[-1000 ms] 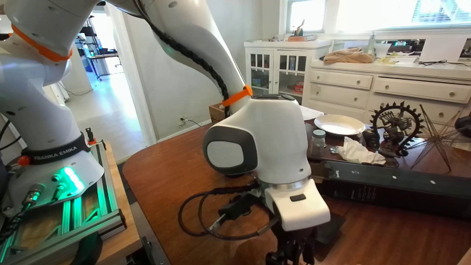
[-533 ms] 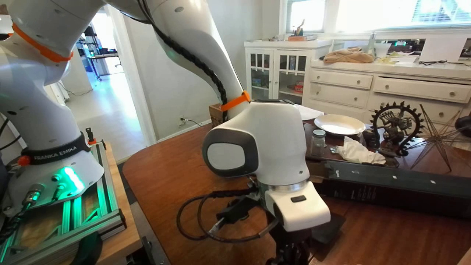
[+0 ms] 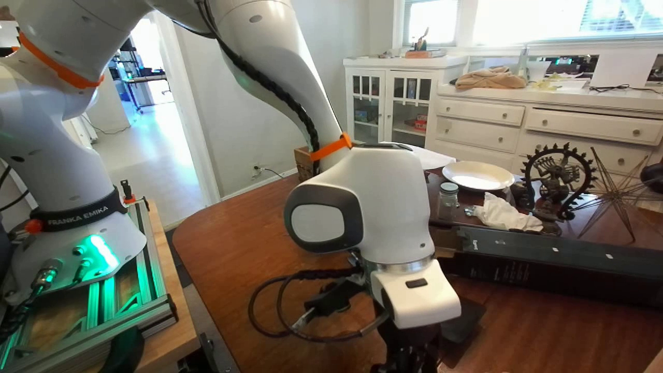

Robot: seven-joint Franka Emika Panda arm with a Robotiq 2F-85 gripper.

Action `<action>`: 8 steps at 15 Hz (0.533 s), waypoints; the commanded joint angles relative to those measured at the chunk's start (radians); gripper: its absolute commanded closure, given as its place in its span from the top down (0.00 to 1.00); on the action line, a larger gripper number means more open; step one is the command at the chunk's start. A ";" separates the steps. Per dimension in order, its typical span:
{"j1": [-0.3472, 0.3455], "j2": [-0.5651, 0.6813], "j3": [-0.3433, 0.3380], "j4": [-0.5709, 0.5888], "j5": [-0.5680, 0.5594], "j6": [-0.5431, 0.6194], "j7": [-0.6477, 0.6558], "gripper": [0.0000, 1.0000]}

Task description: Place the toy car on the black tray.

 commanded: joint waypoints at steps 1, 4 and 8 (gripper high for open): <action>0.014 0.037 -0.017 0.023 0.018 0.022 0.062 1.00; 0.008 0.046 -0.016 0.035 0.026 0.024 0.085 0.74; 0.002 0.054 -0.015 0.046 0.031 0.027 0.098 0.42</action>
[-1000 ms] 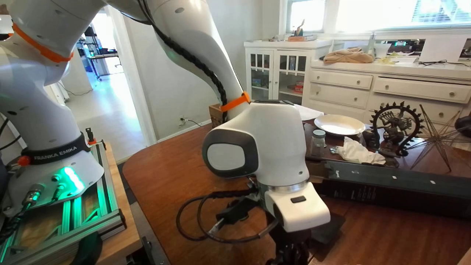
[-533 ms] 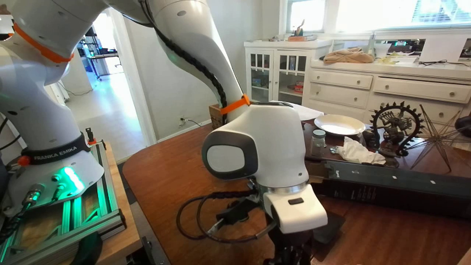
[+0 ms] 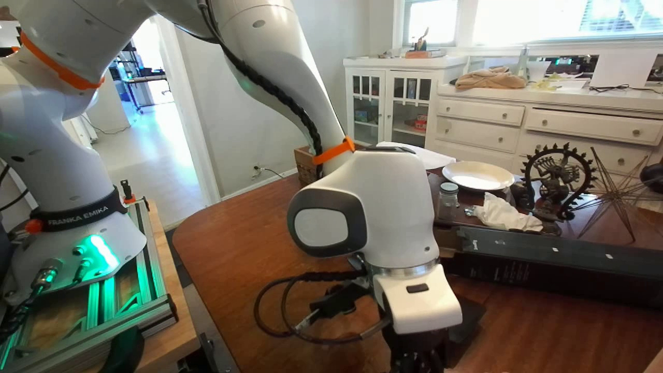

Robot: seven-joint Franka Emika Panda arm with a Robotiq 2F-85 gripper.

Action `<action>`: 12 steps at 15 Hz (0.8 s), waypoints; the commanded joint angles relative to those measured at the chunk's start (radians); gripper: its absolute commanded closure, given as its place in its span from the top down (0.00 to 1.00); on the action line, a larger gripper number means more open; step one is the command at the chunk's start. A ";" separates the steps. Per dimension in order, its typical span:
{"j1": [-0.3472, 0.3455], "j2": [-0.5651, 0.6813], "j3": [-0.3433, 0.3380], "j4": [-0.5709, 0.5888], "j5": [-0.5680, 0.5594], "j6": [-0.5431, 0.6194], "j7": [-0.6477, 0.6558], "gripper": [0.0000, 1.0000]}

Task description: Place the toy car on the black tray.

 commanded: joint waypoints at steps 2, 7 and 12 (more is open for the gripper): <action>0.002 0.029 -0.005 0.020 0.018 0.016 0.026 0.50; 0.003 0.026 -0.006 0.019 0.024 0.012 0.036 0.94; 0.001 0.025 -0.003 0.017 0.030 0.017 0.047 0.55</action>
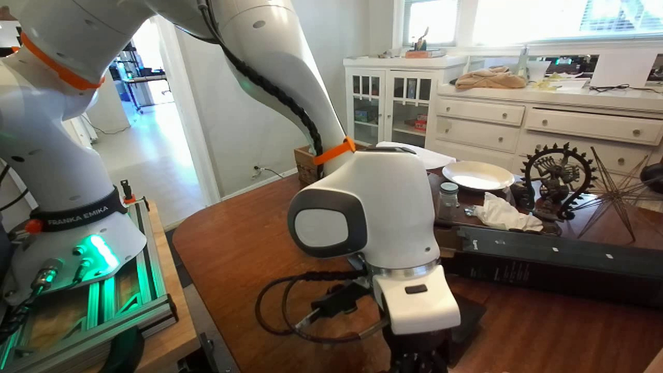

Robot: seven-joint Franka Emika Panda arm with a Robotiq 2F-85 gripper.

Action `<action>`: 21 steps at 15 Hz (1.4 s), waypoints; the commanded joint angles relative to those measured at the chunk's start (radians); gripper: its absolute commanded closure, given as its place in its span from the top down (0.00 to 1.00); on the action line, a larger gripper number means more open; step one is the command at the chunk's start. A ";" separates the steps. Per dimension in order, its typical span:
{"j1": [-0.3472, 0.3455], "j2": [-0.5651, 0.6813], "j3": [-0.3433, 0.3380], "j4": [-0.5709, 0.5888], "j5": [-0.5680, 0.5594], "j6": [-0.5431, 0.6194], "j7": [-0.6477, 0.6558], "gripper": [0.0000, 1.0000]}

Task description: Place the toy car on the black tray.

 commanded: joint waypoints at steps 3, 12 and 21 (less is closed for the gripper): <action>-0.001 0.020 0.002 0.013 0.032 0.018 0.025 0.31; 0.001 0.013 0.003 0.010 0.042 0.009 0.035 0.84; 0.006 0.013 0.006 0.005 0.044 0.017 0.036 0.44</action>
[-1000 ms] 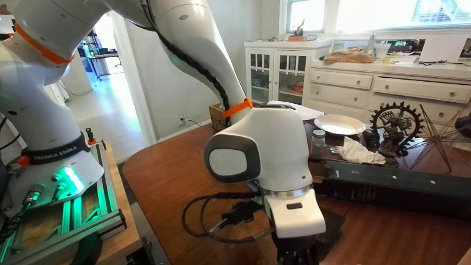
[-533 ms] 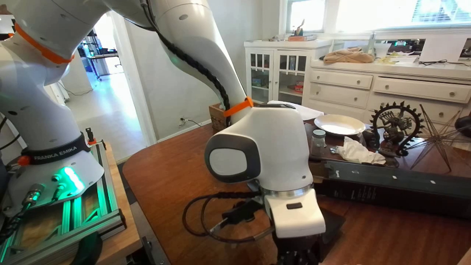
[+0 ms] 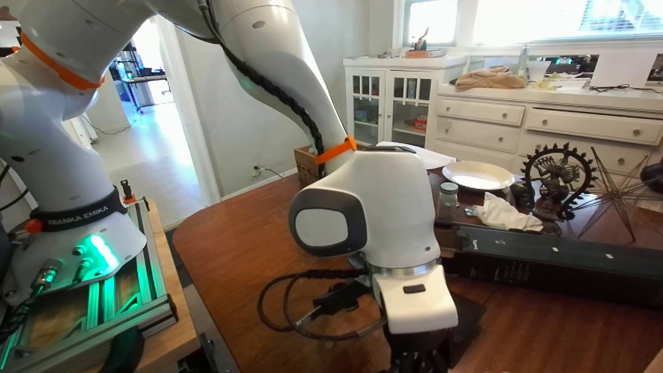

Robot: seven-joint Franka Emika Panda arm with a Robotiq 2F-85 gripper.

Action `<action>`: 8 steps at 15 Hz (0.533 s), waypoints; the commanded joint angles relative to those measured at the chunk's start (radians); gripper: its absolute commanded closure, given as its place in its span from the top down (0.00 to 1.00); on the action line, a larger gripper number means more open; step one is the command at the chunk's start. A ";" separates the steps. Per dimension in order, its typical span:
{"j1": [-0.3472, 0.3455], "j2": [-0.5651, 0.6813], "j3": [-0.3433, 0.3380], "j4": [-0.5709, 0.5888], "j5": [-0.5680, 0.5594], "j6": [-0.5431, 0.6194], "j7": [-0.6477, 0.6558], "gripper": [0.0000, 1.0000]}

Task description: Place the toy car on the black tray.

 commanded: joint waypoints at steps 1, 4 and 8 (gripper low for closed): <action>0.005 0.012 0.004 0.002 0.022 0.017 0.013 0.35; 0.006 0.008 0.007 0.000 0.025 0.014 0.017 0.13; 0.011 0.004 0.008 -0.005 0.026 0.017 0.021 0.07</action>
